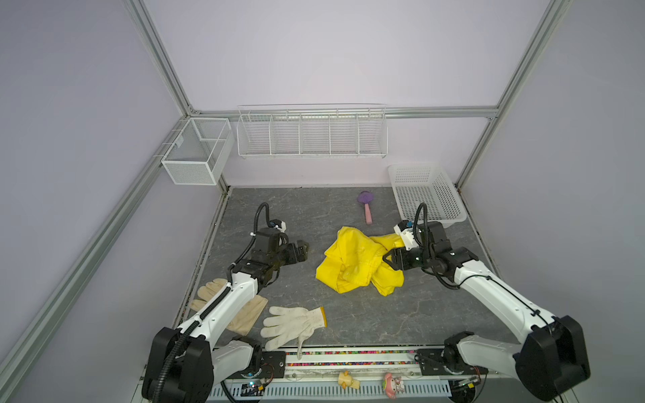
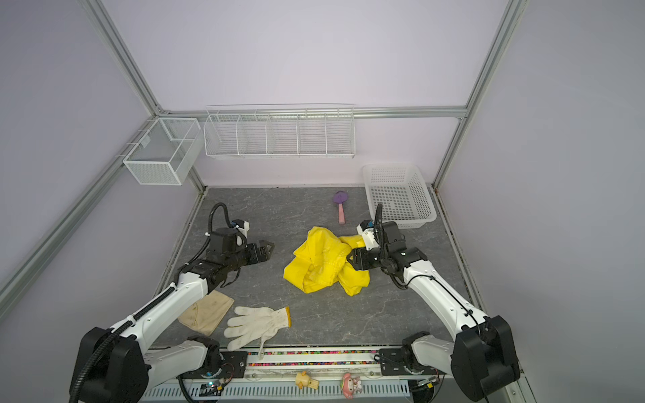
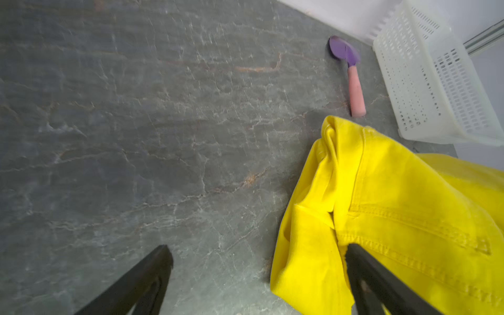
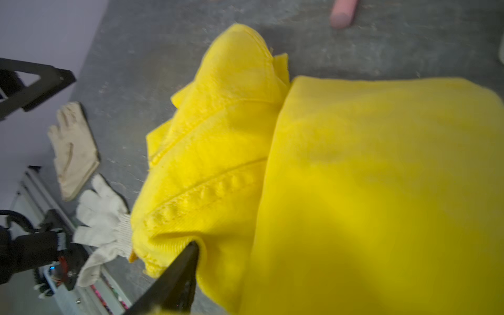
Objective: Fold and stack the trousers
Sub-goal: Place the trousers at the center of the table.
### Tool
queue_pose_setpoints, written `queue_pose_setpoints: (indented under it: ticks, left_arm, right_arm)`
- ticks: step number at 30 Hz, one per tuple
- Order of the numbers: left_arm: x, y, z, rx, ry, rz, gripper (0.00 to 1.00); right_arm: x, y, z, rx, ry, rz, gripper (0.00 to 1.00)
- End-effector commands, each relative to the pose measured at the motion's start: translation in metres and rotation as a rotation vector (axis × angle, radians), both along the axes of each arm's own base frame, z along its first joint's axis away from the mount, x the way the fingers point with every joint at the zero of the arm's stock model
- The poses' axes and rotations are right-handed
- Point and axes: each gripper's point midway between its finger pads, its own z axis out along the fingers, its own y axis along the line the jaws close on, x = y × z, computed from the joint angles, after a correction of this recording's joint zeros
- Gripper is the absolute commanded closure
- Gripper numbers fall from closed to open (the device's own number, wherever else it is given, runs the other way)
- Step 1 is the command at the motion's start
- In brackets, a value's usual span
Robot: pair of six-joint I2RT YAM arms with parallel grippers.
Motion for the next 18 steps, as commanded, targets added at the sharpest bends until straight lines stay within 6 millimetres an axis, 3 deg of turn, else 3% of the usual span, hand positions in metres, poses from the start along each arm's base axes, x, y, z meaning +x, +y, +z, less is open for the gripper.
queue_pose_setpoints:
  ticks: [1,4,10,13,16,18]
  left_arm:
    - [-0.007,-0.013,-0.011,-0.021,0.028,-0.005,0.0]
    - [-0.011,-0.03,-0.022,-0.021,0.05,-0.04,0.0]
    - [-0.016,-0.063,-0.043,-0.071,0.128,-0.107,0.06]
    - [-0.022,-0.078,-0.056,-0.076,0.208,-0.139,0.08]
    - [-0.029,-0.093,-0.069,-0.078,0.258,-0.159,0.1]
    - [-0.031,-0.097,-0.075,-0.064,0.283,-0.158,0.1]
  right_arm:
    - [-0.013,-0.031,-0.001,-0.159,-0.002,-0.043,0.23]
    - [-0.012,-0.04,0.024,-0.275,-0.089,0.064,0.2]
    - [-0.039,-0.01,0.059,-0.343,-0.342,0.521,0.14]
    - [-0.053,0.012,0.056,-0.374,-0.451,0.687,0.13]
    - [-0.047,0.025,0.044,-0.504,-0.573,0.765,0.03]
    - [-0.041,0.033,0.036,-0.548,-0.645,0.785,0.02]
